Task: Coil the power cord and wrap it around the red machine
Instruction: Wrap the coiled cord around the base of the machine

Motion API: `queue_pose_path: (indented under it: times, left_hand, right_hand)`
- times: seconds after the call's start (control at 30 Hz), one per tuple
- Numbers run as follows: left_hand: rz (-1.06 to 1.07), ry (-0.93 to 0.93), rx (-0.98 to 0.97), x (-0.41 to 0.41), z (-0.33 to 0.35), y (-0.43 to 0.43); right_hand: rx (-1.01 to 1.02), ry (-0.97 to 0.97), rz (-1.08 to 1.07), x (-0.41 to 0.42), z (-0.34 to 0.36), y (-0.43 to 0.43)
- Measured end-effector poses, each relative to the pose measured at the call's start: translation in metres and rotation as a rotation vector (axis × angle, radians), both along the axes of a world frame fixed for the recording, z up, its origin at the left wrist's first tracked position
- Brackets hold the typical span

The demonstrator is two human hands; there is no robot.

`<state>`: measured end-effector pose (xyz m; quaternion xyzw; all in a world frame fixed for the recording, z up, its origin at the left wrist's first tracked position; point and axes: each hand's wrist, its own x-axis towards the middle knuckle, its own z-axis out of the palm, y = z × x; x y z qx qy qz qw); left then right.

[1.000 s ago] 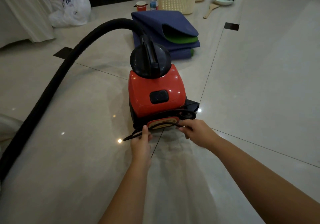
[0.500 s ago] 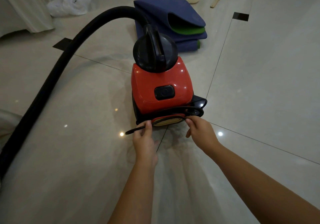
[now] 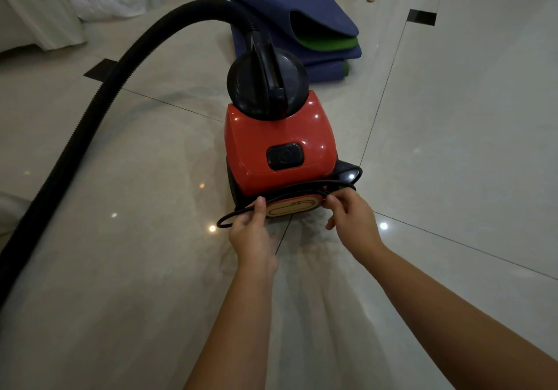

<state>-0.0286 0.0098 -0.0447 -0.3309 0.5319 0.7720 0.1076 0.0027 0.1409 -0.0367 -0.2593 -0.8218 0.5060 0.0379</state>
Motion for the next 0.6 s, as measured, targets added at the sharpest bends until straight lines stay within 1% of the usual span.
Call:
queue_pose_path:
  times: [0.13,0.27,0.33,0.47,0.6]
  left_hand:
    - [0.045,0.006,-0.071,0.000,-0.003,0.002]
    - [0.051,-0.005,-0.129,0.002,-0.003,0.005]
    - [0.055,-0.038,-0.104,0.001,0.002,0.008]
    - [0.074,-0.108,-0.038,-0.007,0.008,0.012]
    - [0.060,-0.115,0.026,-0.009,0.009,0.010]
  right_hand:
    - [-0.141,-0.018,-0.119,-0.004,-0.005,0.001]
    - [-0.215,-0.013,-0.218,-0.008,-0.007,-0.002]
    - [-0.262,-0.031,-0.256,-0.009,-0.007,-0.005]
    - [-0.425,-0.052,-0.298,-0.010,-0.008,-0.008]
    - [-0.422,-0.042,-0.275,-0.013,-0.002,-0.011]
